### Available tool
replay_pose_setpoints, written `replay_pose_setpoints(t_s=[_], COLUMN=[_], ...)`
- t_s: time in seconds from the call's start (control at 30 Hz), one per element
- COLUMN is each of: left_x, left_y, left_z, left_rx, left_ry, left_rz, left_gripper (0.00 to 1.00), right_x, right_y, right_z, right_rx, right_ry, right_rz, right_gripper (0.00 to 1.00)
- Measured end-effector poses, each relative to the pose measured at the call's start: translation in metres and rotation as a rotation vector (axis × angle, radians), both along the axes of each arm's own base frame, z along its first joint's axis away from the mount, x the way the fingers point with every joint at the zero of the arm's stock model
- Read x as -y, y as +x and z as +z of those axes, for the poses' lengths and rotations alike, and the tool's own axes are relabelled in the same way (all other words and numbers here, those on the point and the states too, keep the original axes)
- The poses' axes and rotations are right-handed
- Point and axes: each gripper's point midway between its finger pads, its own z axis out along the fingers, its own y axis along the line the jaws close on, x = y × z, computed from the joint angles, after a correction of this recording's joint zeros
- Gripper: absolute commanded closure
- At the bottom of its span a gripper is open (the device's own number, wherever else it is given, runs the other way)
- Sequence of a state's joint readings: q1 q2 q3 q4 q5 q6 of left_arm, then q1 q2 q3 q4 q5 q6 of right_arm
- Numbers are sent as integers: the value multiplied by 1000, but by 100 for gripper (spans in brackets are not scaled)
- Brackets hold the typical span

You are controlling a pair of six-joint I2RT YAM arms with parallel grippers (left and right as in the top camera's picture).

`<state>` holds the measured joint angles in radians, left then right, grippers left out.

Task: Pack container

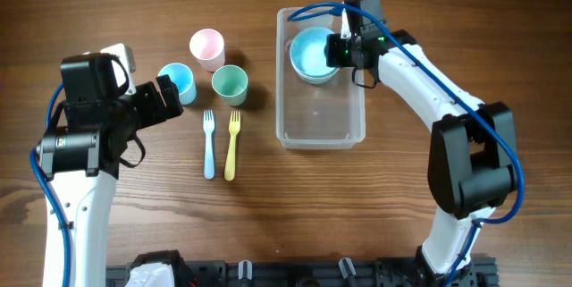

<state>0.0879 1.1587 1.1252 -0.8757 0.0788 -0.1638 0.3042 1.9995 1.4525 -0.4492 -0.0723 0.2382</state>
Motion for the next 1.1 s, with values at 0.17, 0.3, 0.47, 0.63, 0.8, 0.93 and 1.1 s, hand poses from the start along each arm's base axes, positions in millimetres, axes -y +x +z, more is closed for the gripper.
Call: replay_pose_setpoints(t_s=[0.17,0.3,0.47,0.63,0.8,0.93,1.1], left_x=[0,0,0,0,0,0,0], left_y=[0,0,0,0,0,0,0], left_z=[0,0,0,0,0,0,0], left_rx=[0,-1,0,0,-1,0,2], left_ry=[0,0,0,0,0,0,0], left_rz=[0,0,0,0,0,0,0], left_gripper=[0,0,0,0,0,0,0], right_x=[-2,10,117,188,204,201,200], right_y=[4,-15,-85,-111,-131,-152,-150], right_z=[59,189,224,162,100,63,63], right_rx=[35,245,120,-109,-238,-336,-331], right_ry=[-19,22,-58,-93,-102,-112,-104], right_rz=[49,35,-243,-435,-482,-478,-475], right_gripper=[39,32,28,31,31,29,28])
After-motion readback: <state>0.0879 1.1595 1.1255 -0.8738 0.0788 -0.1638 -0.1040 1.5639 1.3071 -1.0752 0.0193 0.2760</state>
